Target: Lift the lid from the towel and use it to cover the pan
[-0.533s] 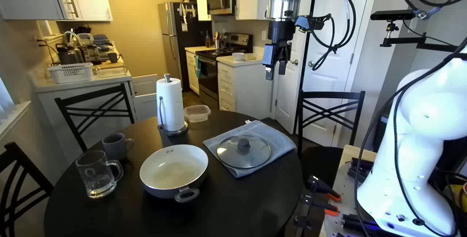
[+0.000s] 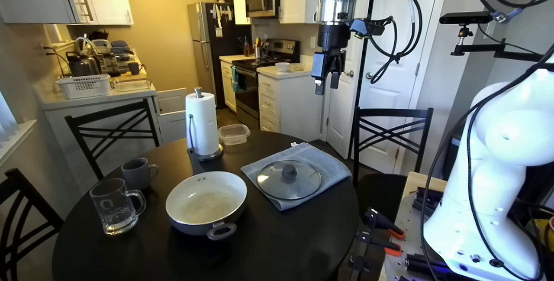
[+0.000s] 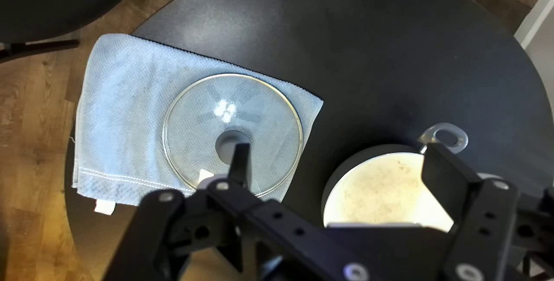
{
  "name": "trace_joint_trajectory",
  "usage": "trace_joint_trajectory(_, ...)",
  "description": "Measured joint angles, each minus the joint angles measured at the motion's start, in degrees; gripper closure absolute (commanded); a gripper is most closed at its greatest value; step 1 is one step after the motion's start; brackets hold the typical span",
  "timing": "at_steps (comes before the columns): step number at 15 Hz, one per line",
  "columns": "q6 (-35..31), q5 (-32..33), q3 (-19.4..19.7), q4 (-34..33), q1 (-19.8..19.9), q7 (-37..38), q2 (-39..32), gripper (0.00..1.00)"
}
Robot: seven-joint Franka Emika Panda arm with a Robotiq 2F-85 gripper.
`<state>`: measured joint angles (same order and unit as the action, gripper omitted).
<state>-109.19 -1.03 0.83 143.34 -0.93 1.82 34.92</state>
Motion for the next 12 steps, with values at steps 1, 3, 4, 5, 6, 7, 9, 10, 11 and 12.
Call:
trace_joint_trajectory(1,0.00,0.00,0.00,0.00,0.00,0.00,0.00,0.00)
trace_joint_trajectory(3,0.00,0.00,0.00,0.00,0.00,0.00,0.00,0.00)
trace_joint_trajectory(4,0.00,0.00,0.00,0.00,0.00,0.00,0.00,0.00)
trace_joint_trajectory(5,0.00,0.00,0.00,0.00,0.00,0.00,0.00,0.00)
trace_joint_trajectory(6,0.00,0.00,0.00,0.00,0.00,0.00,0.00,0.00)
trace_joint_trajectory(7,0.00,0.00,0.00,0.00,0.00,0.00,0.00,0.00)
trace_joint_trajectory(9,-0.54,-1.10,0.93,-0.32,0.06,0.00,0.01,0.00)
trace_joint_trajectory(10,-0.84,-2.30,2.30,-0.83,0.22,0.00,0.01,0.00)
trace_joint_trajectory(11,-1.03,-2.96,3.83,-1.48,0.72,0.00,-0.02,0.00)
trace_joint_trajectory(12,-1.28,-3.26,5.36,-2.03,1.61,0.00,-0.22,0.00)
